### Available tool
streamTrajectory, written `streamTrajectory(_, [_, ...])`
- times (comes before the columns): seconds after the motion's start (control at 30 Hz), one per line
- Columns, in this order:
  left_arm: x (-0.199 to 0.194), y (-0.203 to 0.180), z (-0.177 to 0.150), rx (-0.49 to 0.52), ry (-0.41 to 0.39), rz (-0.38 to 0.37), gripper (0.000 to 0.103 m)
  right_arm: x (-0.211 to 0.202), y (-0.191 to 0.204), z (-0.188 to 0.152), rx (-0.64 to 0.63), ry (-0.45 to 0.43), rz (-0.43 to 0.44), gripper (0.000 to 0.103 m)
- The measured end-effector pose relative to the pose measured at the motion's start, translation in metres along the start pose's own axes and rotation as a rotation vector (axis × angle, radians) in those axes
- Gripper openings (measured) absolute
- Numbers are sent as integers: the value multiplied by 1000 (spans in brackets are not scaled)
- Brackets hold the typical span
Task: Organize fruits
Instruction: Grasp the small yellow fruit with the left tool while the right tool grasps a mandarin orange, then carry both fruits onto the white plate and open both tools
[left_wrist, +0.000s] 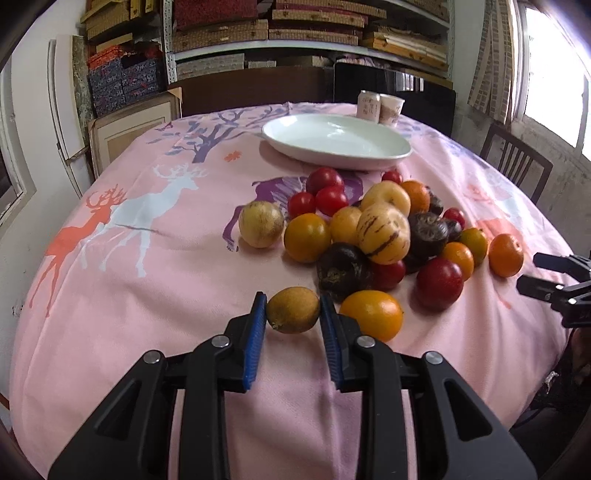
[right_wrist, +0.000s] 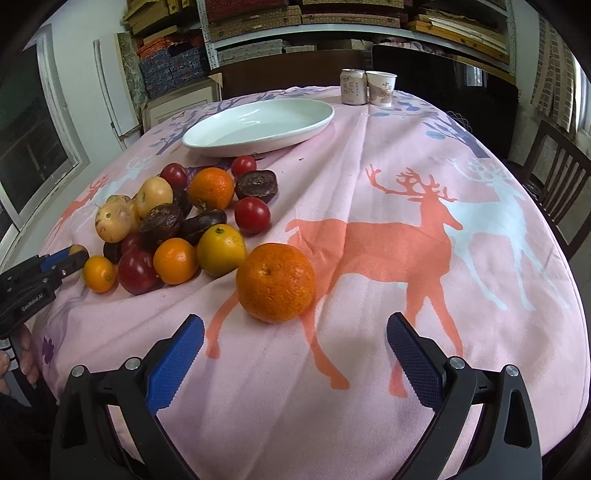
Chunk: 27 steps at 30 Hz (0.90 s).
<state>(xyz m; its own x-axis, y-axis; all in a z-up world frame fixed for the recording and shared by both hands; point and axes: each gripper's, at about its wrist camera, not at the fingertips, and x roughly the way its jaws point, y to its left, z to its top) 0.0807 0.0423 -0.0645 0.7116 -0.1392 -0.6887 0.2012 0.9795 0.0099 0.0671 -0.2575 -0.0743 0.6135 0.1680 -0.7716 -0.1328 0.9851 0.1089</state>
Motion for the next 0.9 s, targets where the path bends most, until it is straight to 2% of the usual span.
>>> streamTrajectory(0.1, [-8, 2, 3, 0, -17, 12, 28, 4, 12, 7, -60, -19, -10, 99])
streamTrajectory(0.17, [-10, 4, 2, -10, -15, 14, 28, 7, 13, 12, -63, -24, -15, 87])
streamTrajectory(0.3, [-9, 8, -1, -27, -8, 15, 28, 20, 6, 19, -35, 17, -22, 79])
streamTrajectory(0.33, [-9, 9, -1, -30, -6, 14, 28, 24, 4, 19, -28, 31, -5, 67])
streamTrajectory(0.37, [-9, 10, -2, -32, -5, 14, 28, 27, 2, 19, -19, 43, 18, 50])
streamTrajectory(0.4, [-9, 11, -2, -33, -4, 14, 28, 25, 2, 19, -17, 33, 41, 47])
streamTrajectory(0.67, [-17, 14, 7, -43, -31, 7, 28, 2, -10, 26, 10, -27, 71, 46])
streamTrajectory(0.9, [-13, 8, 53, -6, -55, -26, 28, -22, -36, 72, 35, -126, 63, 47])
